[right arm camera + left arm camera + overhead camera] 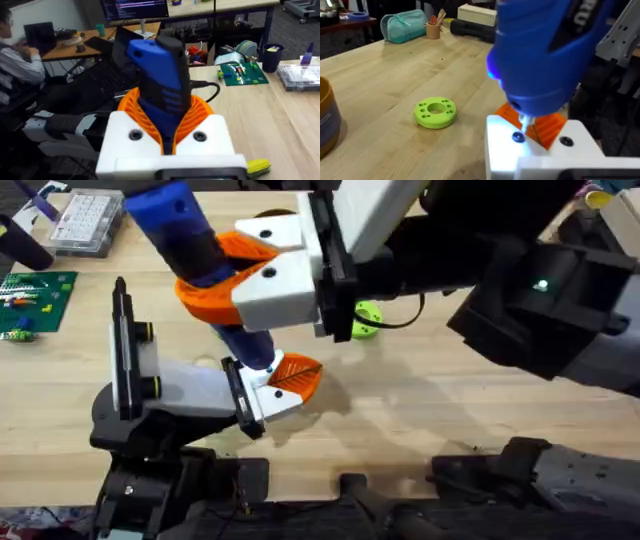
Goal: Pick up the gripper from the table and insert it into the empty holder that is missing its gripper. Then pick up a screw, insert it into the mounting hole, and use the screwdriver to tighten it. Finally, clean up the table by picking up the vegetable and placing it into the bucket.
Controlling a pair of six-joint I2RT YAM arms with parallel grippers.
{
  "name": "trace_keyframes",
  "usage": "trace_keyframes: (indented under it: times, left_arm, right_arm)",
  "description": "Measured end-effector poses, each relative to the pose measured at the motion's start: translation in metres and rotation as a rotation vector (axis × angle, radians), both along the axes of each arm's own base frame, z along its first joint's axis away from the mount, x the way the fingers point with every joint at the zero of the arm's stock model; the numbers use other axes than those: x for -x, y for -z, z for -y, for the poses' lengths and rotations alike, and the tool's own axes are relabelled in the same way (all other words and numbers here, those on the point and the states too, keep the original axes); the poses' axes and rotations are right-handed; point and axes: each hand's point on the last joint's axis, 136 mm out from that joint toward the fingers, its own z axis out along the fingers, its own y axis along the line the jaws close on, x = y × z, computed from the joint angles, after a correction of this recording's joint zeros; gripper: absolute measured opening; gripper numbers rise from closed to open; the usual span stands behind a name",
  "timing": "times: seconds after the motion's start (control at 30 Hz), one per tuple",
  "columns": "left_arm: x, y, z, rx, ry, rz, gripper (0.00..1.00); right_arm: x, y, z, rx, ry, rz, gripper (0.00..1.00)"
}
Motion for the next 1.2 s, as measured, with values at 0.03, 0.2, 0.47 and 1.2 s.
trace_keyframes:
  times: [0.03,0.2,0.47,1.2]
  left_arm:
    - [0.0000,0.0000,0.0000,0.000,0.000,0.000,0.013]
    - [0.0000,0.0000,0.0000,0.000,0.000,0.000,0.013]
    - [0.0000,0.0000,0.0000,0.000,0.000,0.000,0.013]
    - [0.0001,0.0012,0.0000,-0.001,0.000,-0.008,0.013]
  right_arm:
    - [0.0000,0.0003,0.0000,0.001,0.000,-0.001,0.071]
    - [0.0000,0.0007,0.0000,0.003,0.000,-0.003,0.071]
    - [0.0000,0.0009,0.0000,0.004,0.000,-0.003,0.071]
    - [-0.0037,0.0088,-0.0040,0.018,0.000,-0.013,0.072]
